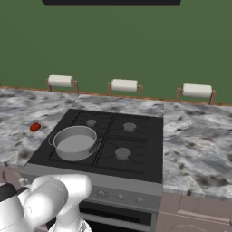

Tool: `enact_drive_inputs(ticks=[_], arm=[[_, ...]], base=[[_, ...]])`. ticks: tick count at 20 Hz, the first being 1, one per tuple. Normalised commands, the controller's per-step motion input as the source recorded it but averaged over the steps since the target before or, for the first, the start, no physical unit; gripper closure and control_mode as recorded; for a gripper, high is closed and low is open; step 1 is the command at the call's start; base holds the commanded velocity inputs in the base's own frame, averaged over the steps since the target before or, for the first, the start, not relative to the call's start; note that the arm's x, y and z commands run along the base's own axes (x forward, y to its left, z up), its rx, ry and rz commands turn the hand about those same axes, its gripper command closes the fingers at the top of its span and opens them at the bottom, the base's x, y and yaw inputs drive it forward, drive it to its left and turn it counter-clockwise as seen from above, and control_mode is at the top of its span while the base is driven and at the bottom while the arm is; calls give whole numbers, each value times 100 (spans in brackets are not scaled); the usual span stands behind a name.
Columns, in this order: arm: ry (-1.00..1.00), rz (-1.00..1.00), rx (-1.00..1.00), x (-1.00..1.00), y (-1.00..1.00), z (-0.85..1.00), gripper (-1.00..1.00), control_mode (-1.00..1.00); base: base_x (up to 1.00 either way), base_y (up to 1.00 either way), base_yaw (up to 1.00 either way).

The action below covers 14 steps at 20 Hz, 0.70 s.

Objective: Turn on the burner for the pot on the stove. Wait thirty seconds for the pot to heat up. Then add the bell pepper to the pot.

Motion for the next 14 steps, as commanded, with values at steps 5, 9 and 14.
enact_drive_inputs(ticks=[5, 9, 14], arm=[[0, 0, 0, 0, 0, -32, -100, -100], [0, 0, 0, 0, 0, -17, -100, -100], [0, 0, 0, 0, 0, 0, -100, -100]], base=[[0, 0, 0], [0, 0, 0], [0, 0, 0]])
